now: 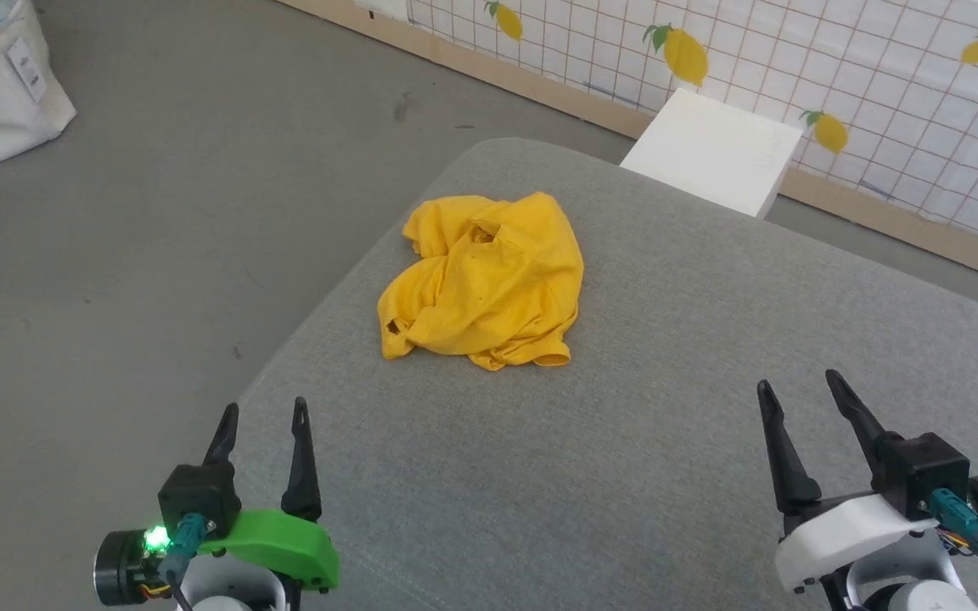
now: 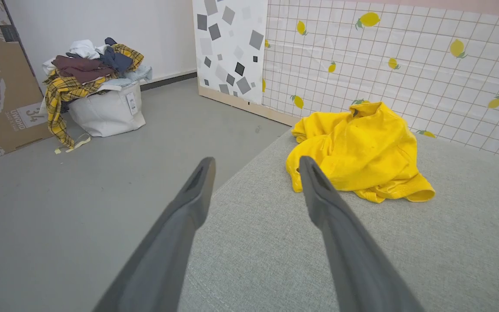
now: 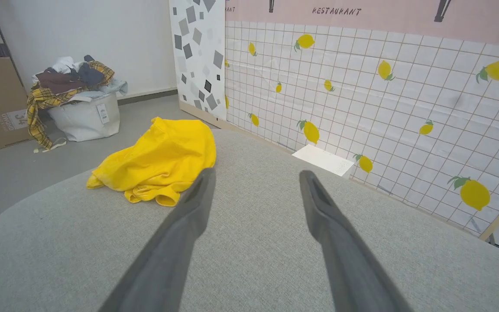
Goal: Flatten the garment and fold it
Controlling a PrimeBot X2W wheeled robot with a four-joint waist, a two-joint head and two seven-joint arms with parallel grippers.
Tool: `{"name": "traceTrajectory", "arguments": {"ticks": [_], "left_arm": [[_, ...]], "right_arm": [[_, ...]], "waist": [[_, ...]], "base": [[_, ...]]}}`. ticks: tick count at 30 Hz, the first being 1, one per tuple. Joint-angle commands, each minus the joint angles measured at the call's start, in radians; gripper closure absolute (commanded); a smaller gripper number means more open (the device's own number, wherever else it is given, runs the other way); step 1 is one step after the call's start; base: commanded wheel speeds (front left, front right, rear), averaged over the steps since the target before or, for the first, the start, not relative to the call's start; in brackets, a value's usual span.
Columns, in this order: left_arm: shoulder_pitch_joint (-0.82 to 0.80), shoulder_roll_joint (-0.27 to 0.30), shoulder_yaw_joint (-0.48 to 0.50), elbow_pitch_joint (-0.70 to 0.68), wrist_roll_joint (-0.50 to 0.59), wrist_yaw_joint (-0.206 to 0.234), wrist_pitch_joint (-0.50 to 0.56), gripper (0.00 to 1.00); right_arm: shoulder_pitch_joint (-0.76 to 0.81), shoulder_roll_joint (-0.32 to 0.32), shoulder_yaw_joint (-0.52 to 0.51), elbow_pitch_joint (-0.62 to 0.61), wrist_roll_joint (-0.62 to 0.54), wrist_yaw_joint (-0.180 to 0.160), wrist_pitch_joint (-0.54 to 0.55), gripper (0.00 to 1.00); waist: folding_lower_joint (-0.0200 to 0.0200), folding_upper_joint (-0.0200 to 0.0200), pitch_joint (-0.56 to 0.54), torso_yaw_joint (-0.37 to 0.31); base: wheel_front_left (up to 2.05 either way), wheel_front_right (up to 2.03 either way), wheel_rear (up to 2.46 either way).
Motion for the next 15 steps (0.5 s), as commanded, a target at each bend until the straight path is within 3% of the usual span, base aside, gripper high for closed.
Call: {"name": "traceTrajectory", "arguments": {"ticks": [1,10,15], "left_arm": [[-0.010,0.009,-0.006,0.006,-0.018,0.008,-0.011,0.00],[-0.063,0.017,-0.025,0.010,-0.062,0.000,-0.012,0.00],[-0.233,0.014,-0.037,0.043,-0.144,-0.051,0.076,0.00]], "right_arm": [[-0.007,0.002,-0.003,0.003,0.007,-0.001,-0.010,0.00],[-0.021,0.002,-0.007,-0.018,0.000,-0.002,-0.007,0.00],[-0.070,0.002,-0.011,-0.062,-0.033,-0.002,0.009,0.00]], "waist": [[0.0000,0.0000,0.002,0.009],[0.0000,0.0000,0.047,0.022],[0.0000,0.0000,0.168,-0.007]], "base": [[0.00,0.00,0.00],[0.00,0.00,0.00],[0.00,0.00,0.00]]}}
